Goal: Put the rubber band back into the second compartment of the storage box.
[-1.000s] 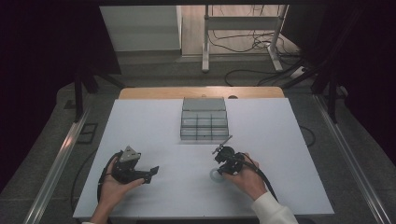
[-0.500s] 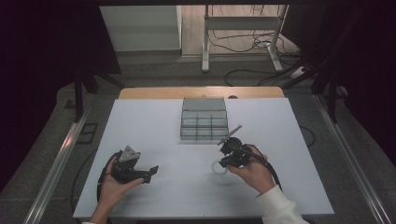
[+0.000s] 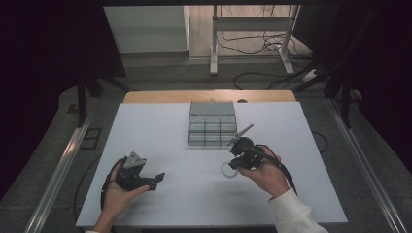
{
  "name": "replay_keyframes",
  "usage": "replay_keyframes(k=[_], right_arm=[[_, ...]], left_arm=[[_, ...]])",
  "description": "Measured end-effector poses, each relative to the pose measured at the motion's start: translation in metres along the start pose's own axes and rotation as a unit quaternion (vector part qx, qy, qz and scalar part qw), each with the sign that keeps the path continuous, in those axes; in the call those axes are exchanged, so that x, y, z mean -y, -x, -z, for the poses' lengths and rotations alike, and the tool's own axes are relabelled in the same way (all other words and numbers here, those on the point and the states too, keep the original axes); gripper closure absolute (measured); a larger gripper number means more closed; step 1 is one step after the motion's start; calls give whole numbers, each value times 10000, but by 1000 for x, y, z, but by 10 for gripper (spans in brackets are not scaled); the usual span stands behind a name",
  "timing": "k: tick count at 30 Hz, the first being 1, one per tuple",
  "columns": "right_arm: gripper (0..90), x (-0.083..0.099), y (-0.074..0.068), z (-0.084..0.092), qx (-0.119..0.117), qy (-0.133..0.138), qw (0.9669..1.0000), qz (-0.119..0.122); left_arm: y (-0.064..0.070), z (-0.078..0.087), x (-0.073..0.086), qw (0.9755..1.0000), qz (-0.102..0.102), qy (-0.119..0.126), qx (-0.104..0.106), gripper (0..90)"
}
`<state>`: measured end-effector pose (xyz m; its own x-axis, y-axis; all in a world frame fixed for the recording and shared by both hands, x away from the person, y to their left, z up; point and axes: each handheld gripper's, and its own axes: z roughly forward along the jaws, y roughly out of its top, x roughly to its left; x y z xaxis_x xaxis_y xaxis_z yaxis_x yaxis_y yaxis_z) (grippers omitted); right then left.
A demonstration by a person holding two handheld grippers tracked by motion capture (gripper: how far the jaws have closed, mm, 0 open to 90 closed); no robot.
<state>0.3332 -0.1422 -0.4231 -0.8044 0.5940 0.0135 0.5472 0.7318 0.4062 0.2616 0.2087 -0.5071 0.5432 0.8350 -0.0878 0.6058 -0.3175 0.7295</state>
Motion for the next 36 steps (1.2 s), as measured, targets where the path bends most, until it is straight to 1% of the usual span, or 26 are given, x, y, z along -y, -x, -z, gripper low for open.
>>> replay_keyframes(k=[3,7,11,13,16,28,36], right_arm=[[832,-2,4,0,-49,46,10000,-66],[832,-7,13,-1,-84,141,9997,-168],[832,-12,22,-3,-70,187,9995,-246],[832,-15,26,-3,-97,259,9993,-241],[832,-19,29,-3,-73,261,9994,-235],[832,-45,44,-6,-24,320,9991,-288],[832,-66,56,-10,18,365,9985,-402]], left_arm=[[0,0,0,10000,24,-15,3,102],[0,0,0,10000,18,-18,5,102],[1,0,0,10000,15,-17,-4,102],[1,0,0,10000,16,-9,-3,102],[1,-1,0,10000,9,-15,-3,102],[0,0,0,10000,0,-14,11,102],[-1,0,0,10000,3,10,13,102]])
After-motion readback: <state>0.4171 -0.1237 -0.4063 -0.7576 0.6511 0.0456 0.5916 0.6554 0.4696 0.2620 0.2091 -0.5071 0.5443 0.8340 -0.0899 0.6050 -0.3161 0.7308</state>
